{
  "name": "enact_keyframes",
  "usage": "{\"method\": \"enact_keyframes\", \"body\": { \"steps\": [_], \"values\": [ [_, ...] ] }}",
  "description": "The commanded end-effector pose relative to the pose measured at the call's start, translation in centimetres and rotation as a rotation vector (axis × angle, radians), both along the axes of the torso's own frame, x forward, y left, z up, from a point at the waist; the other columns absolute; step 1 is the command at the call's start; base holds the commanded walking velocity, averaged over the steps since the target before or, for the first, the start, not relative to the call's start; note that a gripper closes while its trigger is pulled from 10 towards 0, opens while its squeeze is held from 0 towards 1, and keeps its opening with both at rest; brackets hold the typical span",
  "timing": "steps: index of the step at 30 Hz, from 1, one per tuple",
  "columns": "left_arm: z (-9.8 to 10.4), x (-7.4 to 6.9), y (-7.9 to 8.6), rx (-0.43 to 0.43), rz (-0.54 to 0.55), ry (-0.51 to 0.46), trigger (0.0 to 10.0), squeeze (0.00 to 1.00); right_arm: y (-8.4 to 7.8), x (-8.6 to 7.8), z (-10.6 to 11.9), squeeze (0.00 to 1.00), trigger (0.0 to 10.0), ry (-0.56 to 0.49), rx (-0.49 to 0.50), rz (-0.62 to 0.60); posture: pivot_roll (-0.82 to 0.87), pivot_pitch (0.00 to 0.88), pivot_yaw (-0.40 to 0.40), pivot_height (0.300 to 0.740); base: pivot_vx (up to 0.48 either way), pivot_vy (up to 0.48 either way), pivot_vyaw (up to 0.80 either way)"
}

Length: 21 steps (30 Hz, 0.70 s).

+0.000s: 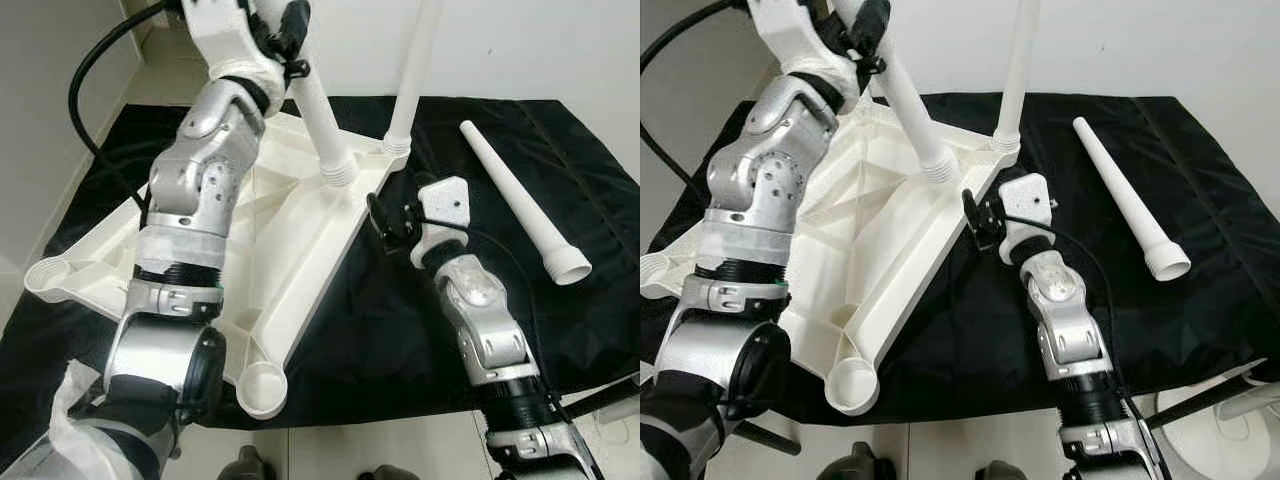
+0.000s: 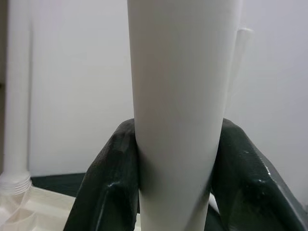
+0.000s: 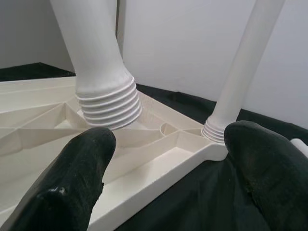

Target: Building children table

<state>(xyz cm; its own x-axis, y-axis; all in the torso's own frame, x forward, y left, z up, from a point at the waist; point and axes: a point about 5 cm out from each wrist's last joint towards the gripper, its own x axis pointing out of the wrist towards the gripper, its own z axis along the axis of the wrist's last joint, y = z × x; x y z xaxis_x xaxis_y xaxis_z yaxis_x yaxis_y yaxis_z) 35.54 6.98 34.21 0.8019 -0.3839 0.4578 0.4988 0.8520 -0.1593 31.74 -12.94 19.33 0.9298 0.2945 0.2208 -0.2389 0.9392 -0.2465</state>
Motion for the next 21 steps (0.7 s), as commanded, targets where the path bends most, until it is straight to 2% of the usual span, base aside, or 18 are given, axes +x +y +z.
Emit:
{"method": "enact_keyframes", "body": {
  "steps": [1, 2, 4, 6, 11, 16, 21],
  "values": [
    [0.6, -1.0, -1.4, 0.036, 0.005, -0.066, 10.0, 0.00, 0.7, 0.5, 0.4, 0.00, 10.0, 0.006, -0.019, 0.011, -0.09, 0.000, -0.004, 0.740, 0.000, 0.000, 0.00],
    [0.6, -1.6, -2.4, 0.060, -0.001, -0.095, 10.0, 0.00, 1.1, 0.8, 0.7, 0.00, 10.0, 0.001, -0.029, 0.014, -0.09, 0.000, -0.008, 0.740, 0.000, 0.000, 0.00],
    [0.6, -1.6, -2.4, 0.060, -0.001, -0.095, 10.0, 0.00, 1.1, 0.8, 0.7, 0.00, 10.0, 0.001, -0.029, 0.014, -0.09, 0.000, -0.008, 0.740, 0.000, 0.000, 0.00],
    [0.6, -2.4, -3.8, 0.072, -0.021, -0.119, 10.0, 0.00, 1.6, 1.3, 1.4, 0.00, 10.0, -0.010, -0.038, 0.009, -0.09, 0.000, -0.013, 0.740, 0.000, 0.000, 0.00],
    [0.6, -2.8, -4.4, 0.070, -0.036, -0.129, 10.0, 0.00, 2.0, 1.6, 1.8, 0.00, 10.0, -0.019, -0.048, 0.003, -0.09, 0.000, -0.014, 0.740, 0.000, 0.000, 0.00],
    [0.5, -3.7, -5.9, 0.097, -0.070, -0.157, 10.0, 0.00, 2.8, 2.4, 2.3, 0.00, 10.0, -0.040, -0.097, 0.003, -0.09, 0.009, -0.028, 0.740, 0.000, 0.000, 0.00],
    [0.5, -4.2, -6.5, 0.089, -0.082, -0.161, 10.0, 0.00, 2.6, 2.9, 2.7, 0.00, 10.0, -0.056, -0.120, -0.028, -0.09, 0.018, -0.035, 0.740, 0.000, 0.000, 0.00]
  ]
}}
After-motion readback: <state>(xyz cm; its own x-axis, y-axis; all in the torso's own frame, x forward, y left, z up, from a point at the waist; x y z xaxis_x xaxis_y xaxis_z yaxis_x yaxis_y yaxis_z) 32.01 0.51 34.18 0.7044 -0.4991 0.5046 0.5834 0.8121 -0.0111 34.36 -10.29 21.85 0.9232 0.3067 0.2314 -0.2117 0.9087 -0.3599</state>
